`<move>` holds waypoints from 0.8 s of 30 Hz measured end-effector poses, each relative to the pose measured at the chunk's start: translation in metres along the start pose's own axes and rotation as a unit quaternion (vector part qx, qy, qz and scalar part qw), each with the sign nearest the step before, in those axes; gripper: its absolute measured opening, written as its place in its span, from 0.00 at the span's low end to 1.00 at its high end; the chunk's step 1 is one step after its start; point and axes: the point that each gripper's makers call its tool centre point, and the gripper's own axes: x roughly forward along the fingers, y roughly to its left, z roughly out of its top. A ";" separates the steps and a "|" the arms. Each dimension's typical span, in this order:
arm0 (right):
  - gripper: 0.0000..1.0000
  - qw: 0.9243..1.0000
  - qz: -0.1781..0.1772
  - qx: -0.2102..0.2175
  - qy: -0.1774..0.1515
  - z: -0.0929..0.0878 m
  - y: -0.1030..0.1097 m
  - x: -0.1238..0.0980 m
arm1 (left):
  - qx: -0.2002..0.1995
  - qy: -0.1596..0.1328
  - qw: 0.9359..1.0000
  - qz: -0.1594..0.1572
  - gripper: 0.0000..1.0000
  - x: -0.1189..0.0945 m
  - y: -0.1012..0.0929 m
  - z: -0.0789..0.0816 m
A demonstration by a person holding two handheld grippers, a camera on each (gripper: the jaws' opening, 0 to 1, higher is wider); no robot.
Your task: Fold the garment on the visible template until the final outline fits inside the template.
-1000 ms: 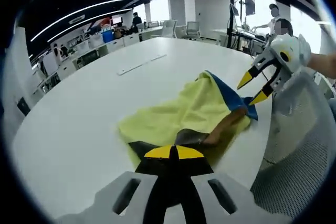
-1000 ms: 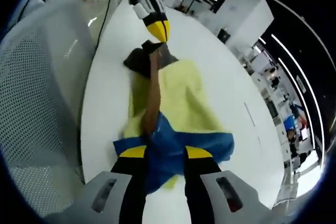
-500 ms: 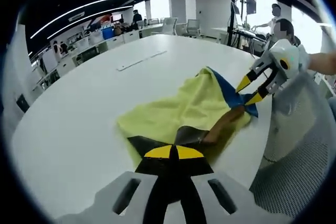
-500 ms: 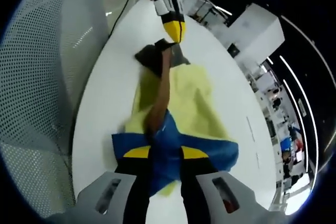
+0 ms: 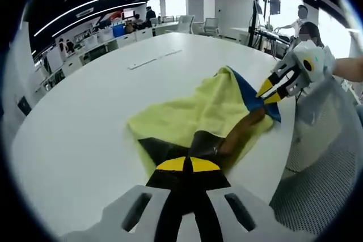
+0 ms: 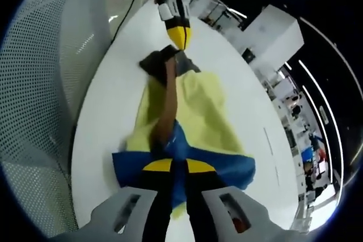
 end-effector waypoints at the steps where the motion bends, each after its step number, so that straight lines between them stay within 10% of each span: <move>1: 0.05 1.000 0.000 0.001 0.000 0.000 0.000 0.000 | -0.001 0.001 1.000 0.000 0.00 0.000 0.000 -0.001; 24: 0.02 0.988 -0.027 0.148 -0.044 0.008 -0.027 -0.021 | 0.054 0.018 0.998 0.004 0.00 -0.006 -0.003 0.008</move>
